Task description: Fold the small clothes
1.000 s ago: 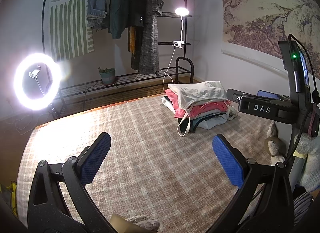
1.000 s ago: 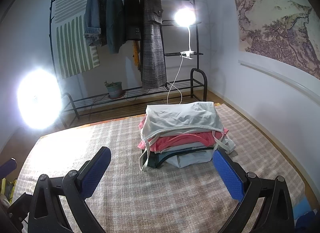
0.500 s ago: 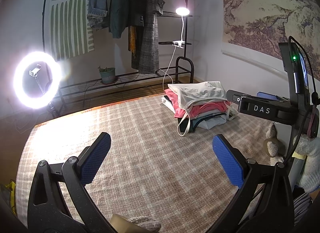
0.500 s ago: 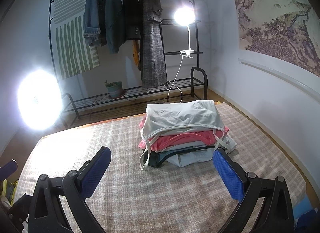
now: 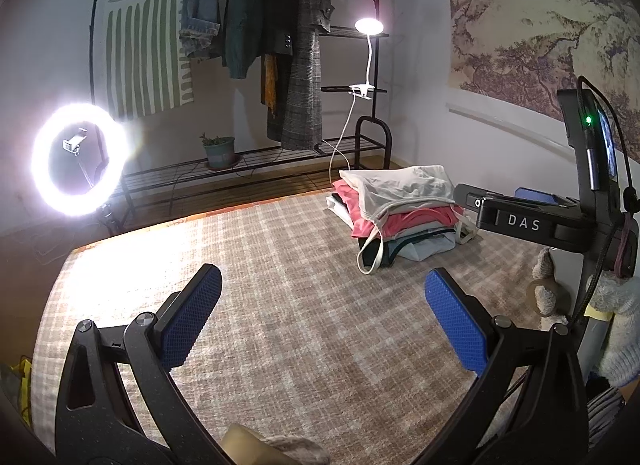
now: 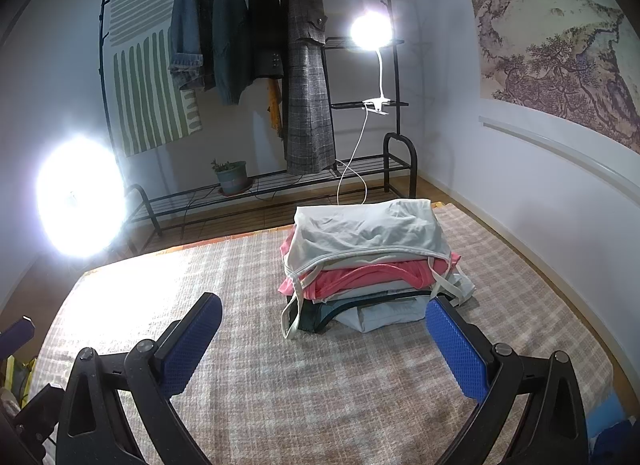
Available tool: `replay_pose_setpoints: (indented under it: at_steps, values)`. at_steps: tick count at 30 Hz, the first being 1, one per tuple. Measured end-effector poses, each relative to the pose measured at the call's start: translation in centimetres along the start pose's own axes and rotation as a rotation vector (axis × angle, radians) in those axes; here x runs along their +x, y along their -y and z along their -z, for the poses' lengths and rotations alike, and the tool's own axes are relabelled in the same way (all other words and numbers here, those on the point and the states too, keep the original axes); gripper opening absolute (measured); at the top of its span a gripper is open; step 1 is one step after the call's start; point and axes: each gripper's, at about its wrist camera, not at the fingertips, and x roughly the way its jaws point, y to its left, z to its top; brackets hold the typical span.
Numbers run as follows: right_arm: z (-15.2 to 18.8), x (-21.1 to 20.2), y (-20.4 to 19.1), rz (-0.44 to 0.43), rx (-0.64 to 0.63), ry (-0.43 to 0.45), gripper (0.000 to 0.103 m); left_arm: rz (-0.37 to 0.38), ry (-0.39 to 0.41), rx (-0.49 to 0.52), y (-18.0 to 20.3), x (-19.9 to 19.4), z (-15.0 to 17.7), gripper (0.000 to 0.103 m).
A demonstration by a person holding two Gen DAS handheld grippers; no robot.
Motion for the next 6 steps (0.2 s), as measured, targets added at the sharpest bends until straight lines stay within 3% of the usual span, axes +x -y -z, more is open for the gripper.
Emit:
replay_pose_setpoints:
  at_steps: [6]
  values:
    - [0.04, 0.01, 0.06, -0.002, -0.001, -0.001, 0.103, -0.006, 0.025, -0.009, -0.1, -0.29, -0.03, 0.103]
